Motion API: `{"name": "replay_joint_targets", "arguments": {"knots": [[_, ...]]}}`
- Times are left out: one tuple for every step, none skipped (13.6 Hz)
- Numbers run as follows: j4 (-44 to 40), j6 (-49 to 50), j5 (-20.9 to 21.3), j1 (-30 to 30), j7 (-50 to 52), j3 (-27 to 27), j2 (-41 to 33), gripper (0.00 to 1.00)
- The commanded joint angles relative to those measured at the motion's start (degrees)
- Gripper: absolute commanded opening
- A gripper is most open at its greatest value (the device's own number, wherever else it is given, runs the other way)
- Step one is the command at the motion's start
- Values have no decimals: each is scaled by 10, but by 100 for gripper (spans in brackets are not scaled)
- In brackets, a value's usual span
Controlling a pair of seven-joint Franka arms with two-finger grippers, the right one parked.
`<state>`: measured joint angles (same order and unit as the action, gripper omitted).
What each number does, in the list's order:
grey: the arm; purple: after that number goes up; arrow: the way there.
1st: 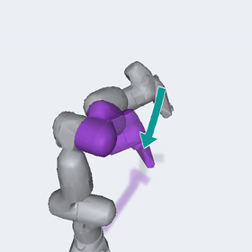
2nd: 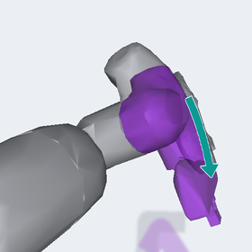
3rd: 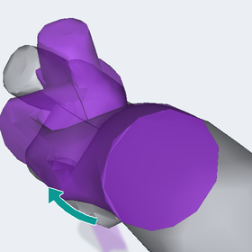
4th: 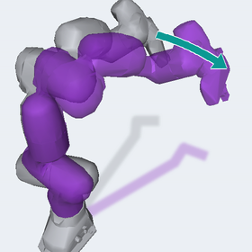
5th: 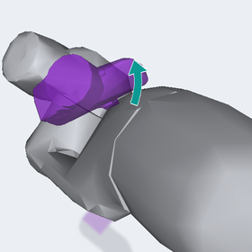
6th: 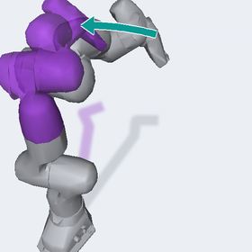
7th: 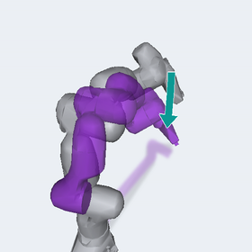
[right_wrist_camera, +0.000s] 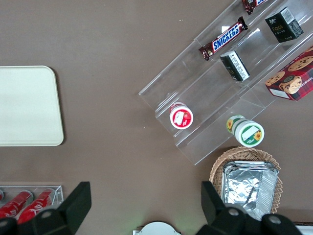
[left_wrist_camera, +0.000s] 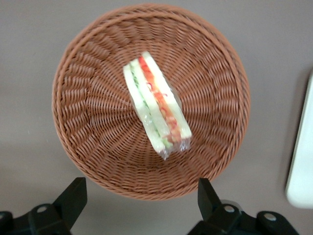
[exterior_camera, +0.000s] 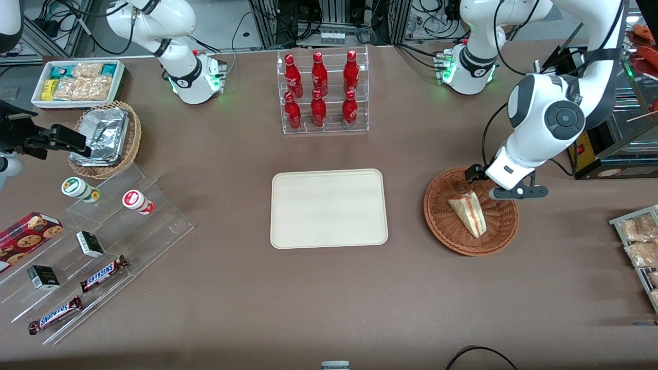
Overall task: Place sandwich from basket to tray
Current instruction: 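Lower the left gripper and grasp the wrapped sandwich upright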
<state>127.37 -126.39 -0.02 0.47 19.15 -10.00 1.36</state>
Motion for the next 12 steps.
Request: {"name": "replay_joint_targets", "arguments": {"knots": [[19, -53, -1, -1, 169, -5, 4, 100], [19, -59, -1, 10, 239, -5, 11, 100], [18, -65, -1, 15, 294, -5, 19, 100], [18, -73, -1, 19, 330, -5, 24, 100], [18, -83, 1, 25, 345, -5, 34, 100], [17, -88, 2, 26, 346, -5, 40, 100], [17, -91, 8, 27, 345, -5, 49, 100], [16, -92, 11, 27, 341, -5, 55, 100], [14, -93, 19, 27, 342, -5, 63, 100], [13, -94, 31, 27, 343, -4, 71, 100], [12, -101, 34, 27, 343, -5, 80, 100], [12, -110, 35, 27, 342, -4, 89, 100]]}}
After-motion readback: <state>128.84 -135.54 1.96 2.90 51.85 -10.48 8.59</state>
